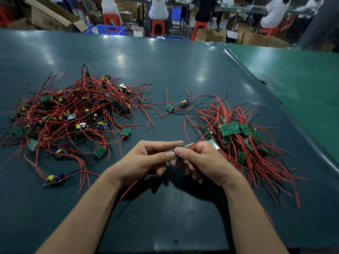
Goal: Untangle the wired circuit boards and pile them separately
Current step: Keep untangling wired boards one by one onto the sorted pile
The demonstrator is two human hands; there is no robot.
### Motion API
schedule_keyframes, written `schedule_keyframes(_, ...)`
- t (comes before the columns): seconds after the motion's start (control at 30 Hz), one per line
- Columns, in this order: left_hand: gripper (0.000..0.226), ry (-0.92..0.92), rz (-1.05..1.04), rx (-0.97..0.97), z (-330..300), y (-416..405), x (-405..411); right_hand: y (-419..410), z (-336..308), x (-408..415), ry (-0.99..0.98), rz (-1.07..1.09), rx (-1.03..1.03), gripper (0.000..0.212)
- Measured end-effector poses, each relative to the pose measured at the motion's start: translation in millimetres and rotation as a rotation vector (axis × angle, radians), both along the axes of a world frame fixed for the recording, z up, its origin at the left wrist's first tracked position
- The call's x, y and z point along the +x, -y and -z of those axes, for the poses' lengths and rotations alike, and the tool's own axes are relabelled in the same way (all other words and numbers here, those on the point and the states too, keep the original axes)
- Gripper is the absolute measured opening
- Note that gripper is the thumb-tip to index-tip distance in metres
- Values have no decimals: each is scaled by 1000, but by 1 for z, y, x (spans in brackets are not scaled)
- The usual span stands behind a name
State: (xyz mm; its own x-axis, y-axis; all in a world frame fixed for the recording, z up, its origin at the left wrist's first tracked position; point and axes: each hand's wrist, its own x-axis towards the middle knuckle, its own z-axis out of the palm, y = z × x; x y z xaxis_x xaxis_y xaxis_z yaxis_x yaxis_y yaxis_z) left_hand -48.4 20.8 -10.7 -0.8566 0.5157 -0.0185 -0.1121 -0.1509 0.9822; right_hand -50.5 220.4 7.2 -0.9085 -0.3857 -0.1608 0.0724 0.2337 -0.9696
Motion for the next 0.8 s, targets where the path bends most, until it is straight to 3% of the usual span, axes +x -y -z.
schedule_keyframes(0.27,30,-52,-348,128,-9,13,-8,6,-2,-5,-341,609,-322,35)
schedule_keyframes(0.4,24,-39,-531,183,-9,11,-12,20,1,-3,-448,748,-327,30)
schedule_keyframes(0.53,22,-127,-755,283,-5,22,-18,11,-2,-9,-457,1022,-537,34)
schedule_keyframes(0.6,21,-279,-865,137,-3,22,-18,3,-3,-14,-415,1148,-638,35)
schedule_keyframes(0.73,16,-719,-1070,-625,6,14,-15,0,3,-21,-187,1187,-725,34)
schedule_keyframes(0.8,20,-792,-1122,-864,10,13,-17,1,5,-22,-95,1133,-711,36)
